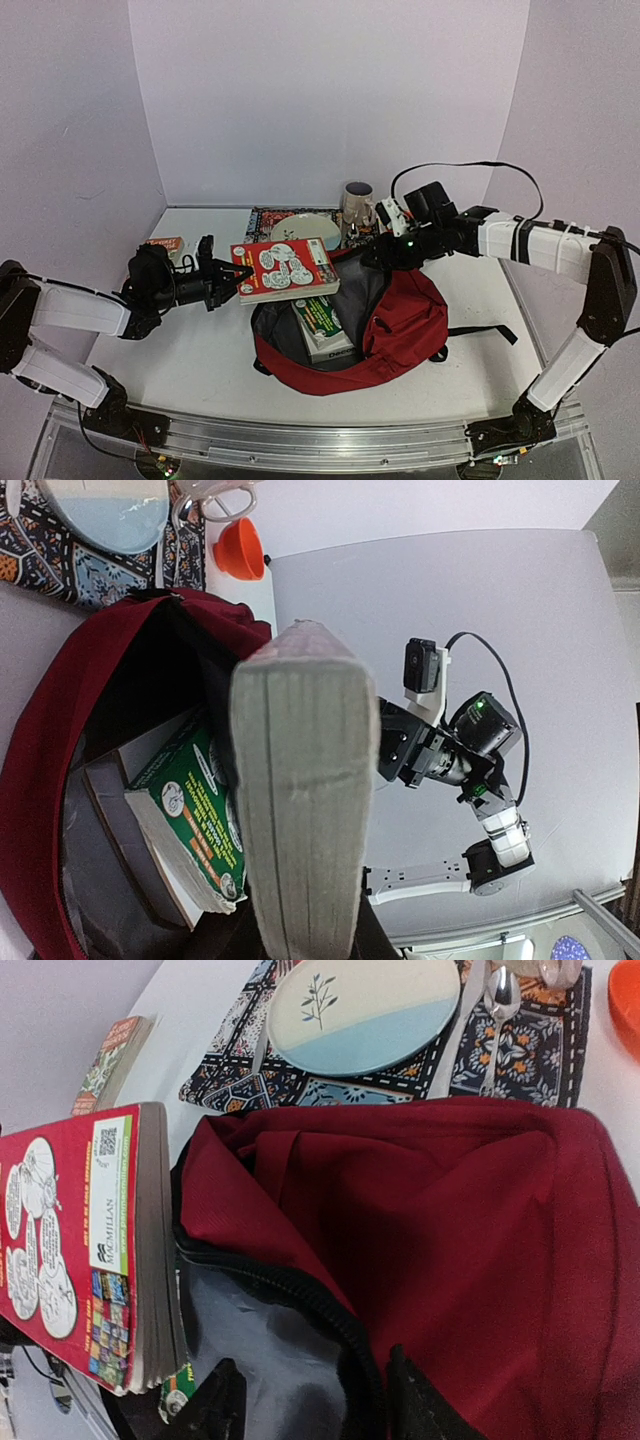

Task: Pack the student bag
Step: Grab the largest pocket of the student bag.

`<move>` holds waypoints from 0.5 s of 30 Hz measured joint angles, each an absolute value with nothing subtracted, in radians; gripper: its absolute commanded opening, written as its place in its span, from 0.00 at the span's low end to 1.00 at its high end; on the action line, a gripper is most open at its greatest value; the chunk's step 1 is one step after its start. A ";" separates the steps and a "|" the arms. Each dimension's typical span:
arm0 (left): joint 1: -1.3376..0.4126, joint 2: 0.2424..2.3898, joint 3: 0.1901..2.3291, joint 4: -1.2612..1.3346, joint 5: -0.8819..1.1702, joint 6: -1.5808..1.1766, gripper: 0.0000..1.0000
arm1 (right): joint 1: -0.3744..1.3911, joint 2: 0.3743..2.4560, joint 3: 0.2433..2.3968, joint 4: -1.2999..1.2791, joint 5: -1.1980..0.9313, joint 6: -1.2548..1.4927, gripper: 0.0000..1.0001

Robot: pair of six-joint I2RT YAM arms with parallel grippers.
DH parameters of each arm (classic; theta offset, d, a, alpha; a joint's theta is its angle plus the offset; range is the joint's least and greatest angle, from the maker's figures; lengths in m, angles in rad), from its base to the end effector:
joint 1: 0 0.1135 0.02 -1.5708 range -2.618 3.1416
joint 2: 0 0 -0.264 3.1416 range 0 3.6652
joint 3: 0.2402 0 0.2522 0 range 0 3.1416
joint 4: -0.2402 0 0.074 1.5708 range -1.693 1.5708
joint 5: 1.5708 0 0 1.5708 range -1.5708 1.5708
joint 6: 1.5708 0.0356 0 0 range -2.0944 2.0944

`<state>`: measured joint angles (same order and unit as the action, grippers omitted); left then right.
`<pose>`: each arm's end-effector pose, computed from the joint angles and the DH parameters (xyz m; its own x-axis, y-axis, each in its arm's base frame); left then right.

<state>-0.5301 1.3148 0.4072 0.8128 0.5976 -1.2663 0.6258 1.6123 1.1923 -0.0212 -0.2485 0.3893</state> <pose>0.2092 -0.1458 0.2030 -0.8843 -0.3959 -0.2477 0.1923 0.1746 -0.9657 0.3006 0.2280 0.2858 -0.6041 0.0173 -0.7967 -0.5607 0.7012 0.4404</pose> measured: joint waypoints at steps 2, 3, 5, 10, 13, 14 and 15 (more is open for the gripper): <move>-0.528 1.290 0.399 0.783 0.598 -1.265 0.00 | 0.633 1.624 1.203 -0.033 -0.254 0.385 0.13; -0.527 1.277 0.395 0.769 0.598 -1.263 0.00 | 0.636 1.628 1.207 -0.039 -0.256 0.381 0.05; -0.527 1.245 0.392 0.725 0.598 -1.255 0.00 | 0.638 1.628 1.216 -0.051 -0.255 0.379 0.00; -0.523 1.171 0.390 0.634 0.602 -1.236 0.00 | 0.638 1.609 1.248 -0.070 -0.247 0.361 0.00; -0.522 1.163 0.390 0.611 0.611 -1.232 0.00 | 0.640 1.571 1.266 -0.083 -0.241 0.353 0.00; -0.522 1.162 0.390 0.604 0.614 -1.232 0.00 | 0.641 1.555 1.273 -0.084 -0.239 0.351 0.00; -0.522 1.162 0.390 0.596 0.617 -1.232 0.00 | 0.643 1.541 1.278 -0.083 -0.237 0.348 0.00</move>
